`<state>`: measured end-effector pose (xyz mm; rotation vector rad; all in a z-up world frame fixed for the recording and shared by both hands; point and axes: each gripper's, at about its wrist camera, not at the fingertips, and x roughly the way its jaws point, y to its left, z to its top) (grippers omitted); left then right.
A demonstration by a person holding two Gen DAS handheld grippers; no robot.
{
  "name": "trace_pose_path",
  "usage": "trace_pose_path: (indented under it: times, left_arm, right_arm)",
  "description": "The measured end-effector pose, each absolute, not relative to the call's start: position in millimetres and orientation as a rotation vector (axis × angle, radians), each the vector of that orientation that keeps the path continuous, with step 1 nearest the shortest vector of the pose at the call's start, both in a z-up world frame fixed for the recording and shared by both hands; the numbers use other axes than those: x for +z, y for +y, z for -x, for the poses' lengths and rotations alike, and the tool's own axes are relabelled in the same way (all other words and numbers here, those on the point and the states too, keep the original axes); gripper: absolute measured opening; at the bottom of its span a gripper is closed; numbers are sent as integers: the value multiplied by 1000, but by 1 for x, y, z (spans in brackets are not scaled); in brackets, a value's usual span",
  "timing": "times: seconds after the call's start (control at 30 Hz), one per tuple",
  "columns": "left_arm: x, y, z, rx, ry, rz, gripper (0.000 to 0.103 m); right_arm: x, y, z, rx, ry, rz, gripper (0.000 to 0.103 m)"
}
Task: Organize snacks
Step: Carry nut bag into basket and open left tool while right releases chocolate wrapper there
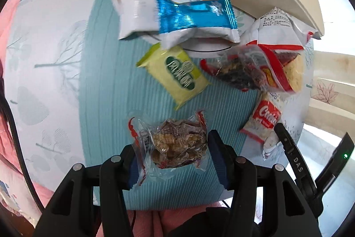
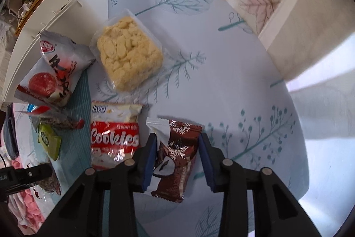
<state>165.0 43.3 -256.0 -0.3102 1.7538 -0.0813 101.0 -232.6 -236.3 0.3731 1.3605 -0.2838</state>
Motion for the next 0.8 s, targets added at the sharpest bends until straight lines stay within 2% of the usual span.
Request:
trace_pose_path:
  times: [0.3, 0.8]
  left_arm:
    - [-208, 83, -138, -93, 1717, 345, 54]
    - [-119, 138, -142, -98, 1582, 354, 54]
  right_arm:
    - [-226, -214, -79, -226, 1356, -438, 36]
    - [-153, -142, -71, -4, 1268, -392, 36]
